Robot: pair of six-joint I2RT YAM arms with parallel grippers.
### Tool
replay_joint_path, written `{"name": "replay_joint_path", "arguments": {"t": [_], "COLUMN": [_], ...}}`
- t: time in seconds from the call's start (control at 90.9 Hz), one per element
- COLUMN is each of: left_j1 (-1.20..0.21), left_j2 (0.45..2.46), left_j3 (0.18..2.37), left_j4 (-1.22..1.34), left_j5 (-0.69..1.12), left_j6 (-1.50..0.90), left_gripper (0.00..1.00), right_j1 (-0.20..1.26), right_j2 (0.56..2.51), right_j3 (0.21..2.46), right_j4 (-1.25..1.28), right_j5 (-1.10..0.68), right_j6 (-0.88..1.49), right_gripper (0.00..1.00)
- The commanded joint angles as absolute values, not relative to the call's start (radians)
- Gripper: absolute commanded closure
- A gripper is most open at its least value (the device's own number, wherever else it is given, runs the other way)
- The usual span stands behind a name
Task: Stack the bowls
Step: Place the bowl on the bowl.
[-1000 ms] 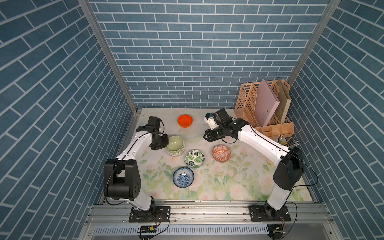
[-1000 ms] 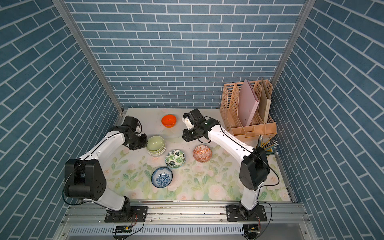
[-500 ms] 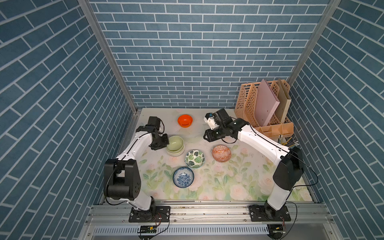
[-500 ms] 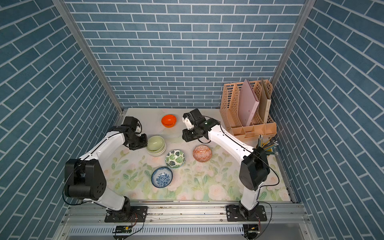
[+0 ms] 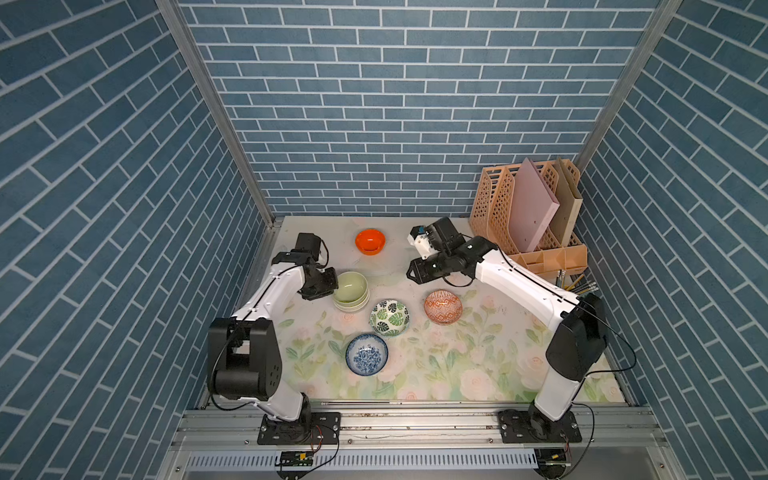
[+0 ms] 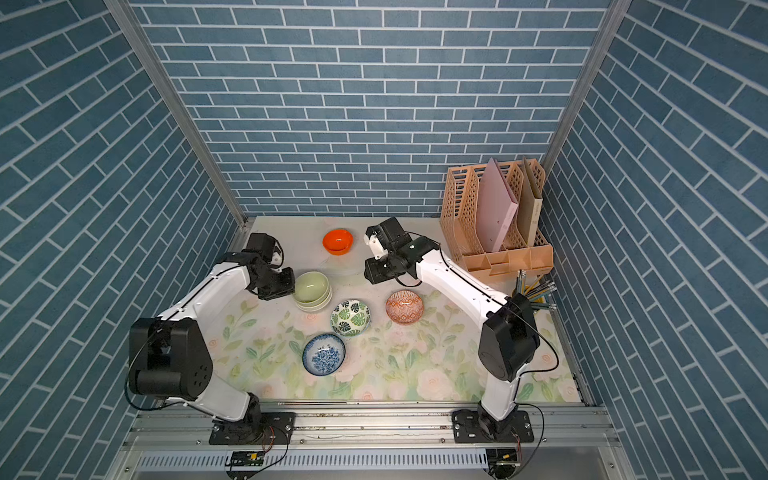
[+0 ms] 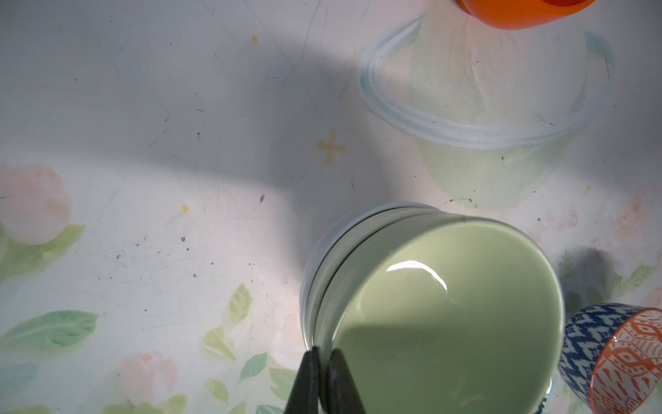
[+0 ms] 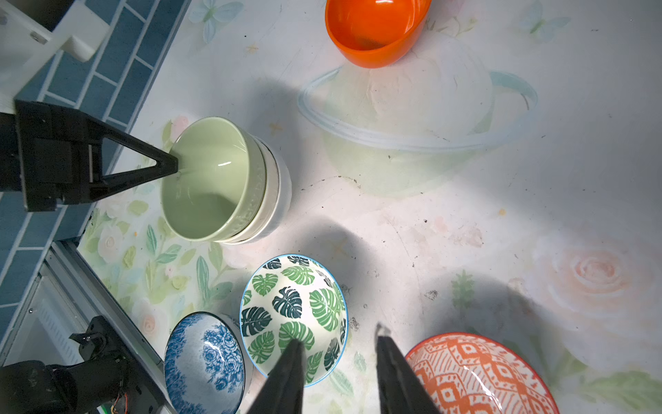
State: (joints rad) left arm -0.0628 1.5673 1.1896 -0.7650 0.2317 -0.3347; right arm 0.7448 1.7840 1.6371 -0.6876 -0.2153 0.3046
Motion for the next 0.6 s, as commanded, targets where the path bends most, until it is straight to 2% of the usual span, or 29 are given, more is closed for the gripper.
{"name": "replay_joint_path", "arguments": {"t": [0.0,0.044,0.209,0.275,0.385,0.594], "left_j1": [-0.058,-0.057,-0.058,-0.058,-0.057,-0.057], "left_j2": [1.544,1.545,1.523,1.505,1.482,1.4], "left_j3": [1.181,1.18,1.193,1.203,1.235,1.272], "left_j4": [-0.739,-0.739,-0.748,-0.756,-0.776,-0.79], "left_j5": [0.265,0.265,0.225,0.22,0.213,0.173], "left_j6": [-0.322,-0.323,-0.321,-0.321,-0.321,-0.332], "left_gripper": [0.93,0.89,0.59,0.53,0.48,0.46], "right_j1": [0.741,0.741,0.741,0.741,0.741,0.741], "right_j2": [1.789,1.79,1.792,1.792,1.797,1.835], "right_j3": [1.628,1.629,1.633,1.634,1.641,1.685], "right_j4": [-0.681,-0.682,-0.683,-0.683,-0.683,-0.692], "right_j5": [-0.228,-0.229,-0.229,-0.229,-0.23,-0.224], "right_j6": [0.265,0.265,0.265,0.265,0.266,0.276], "right_gripper": [0.62,0.62,0.62,0.61,0.6,0.6]}}
